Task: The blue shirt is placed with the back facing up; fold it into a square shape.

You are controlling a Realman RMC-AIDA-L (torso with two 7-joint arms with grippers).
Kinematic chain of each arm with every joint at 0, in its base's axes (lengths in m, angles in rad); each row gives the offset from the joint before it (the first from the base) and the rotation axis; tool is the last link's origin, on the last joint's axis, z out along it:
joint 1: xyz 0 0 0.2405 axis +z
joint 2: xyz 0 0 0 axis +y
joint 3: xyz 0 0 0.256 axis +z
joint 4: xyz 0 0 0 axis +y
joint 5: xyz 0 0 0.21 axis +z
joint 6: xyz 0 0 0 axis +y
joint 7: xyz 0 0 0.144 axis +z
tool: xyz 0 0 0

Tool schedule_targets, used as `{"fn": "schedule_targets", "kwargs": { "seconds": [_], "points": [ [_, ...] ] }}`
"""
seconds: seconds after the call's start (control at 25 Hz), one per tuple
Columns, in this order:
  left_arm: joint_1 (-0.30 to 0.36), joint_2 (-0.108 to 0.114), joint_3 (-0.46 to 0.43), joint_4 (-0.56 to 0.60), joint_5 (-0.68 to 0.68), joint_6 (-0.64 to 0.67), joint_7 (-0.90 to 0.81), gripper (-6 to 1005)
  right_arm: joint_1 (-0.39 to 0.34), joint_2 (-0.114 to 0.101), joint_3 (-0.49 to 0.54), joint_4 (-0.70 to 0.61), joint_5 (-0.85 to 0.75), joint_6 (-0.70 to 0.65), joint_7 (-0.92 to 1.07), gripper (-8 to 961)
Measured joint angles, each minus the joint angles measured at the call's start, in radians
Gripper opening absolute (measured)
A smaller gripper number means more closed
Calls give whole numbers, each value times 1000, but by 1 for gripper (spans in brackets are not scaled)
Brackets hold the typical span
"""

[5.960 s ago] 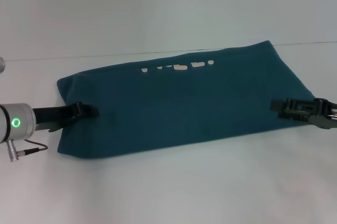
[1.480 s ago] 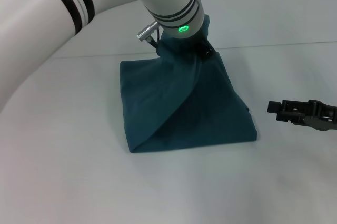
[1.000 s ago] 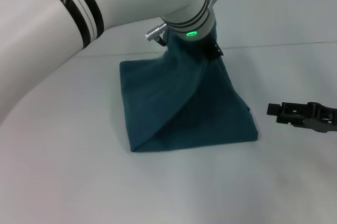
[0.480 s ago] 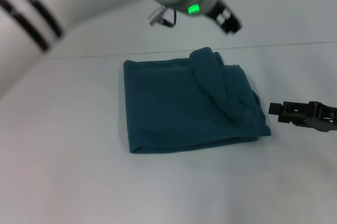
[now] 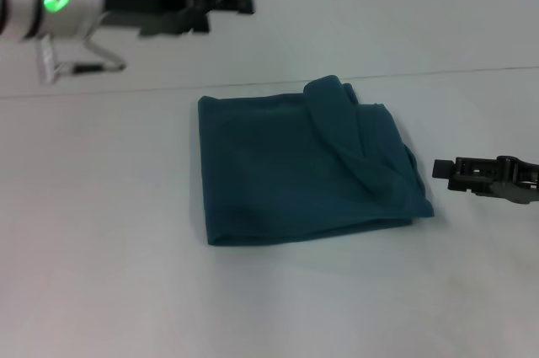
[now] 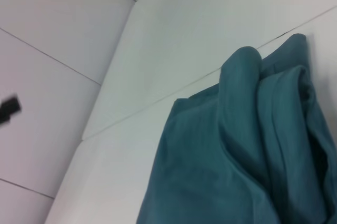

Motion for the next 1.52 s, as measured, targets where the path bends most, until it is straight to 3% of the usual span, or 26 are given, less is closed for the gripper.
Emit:
{"fn": "schedule_targets", "kwargs": {
  "seconds": [0.08, 0.2, 0.32, 0.6, 0.8, 1.0, 1.24, 1.28, 1.52],
  "points": [
    [73, 22, -23, -41, -114, 38, 6, 794, 11, -8, -2, -4, -16, -1, 16, 671],
    [179, 71, -32, -139, -273, 107, 9, 790, 51, -28, -8, -7, -61, -3, 68, 670],
    [256, 99, -46, -201, -338, 160, 19, 787, 100, -44, -9, -23, -117, 0, 131, 670],
    [370, 92, -175, -223, -334, 296, 99, 786, 289, -48, -39, -138, -328, 48, 312, 669],
    [393, 92, -204, -245, -306, 358, 143, 787, 426, -11, -129, -220, -510, 115, 392, 670],
    [404, 92, -235, -288, -298, 364, 175, 786, 529, 40, -197, -222, -678, 197, 449, 671],
    [411, 90, -247, -312, -298, 354, 192, 787, 569, 88, -279, -148, -727, 290, 497, 670],
    [411, 89, -247, -312, -298, 352, 193, 787, 572, 107, -299, -134, -727, 299, 497, 670],
    [413, 87, -267, -322, -304, 345, 199, 787, 574, 134, -374, -106, -731, 325, 498, 669]
  ]
}}
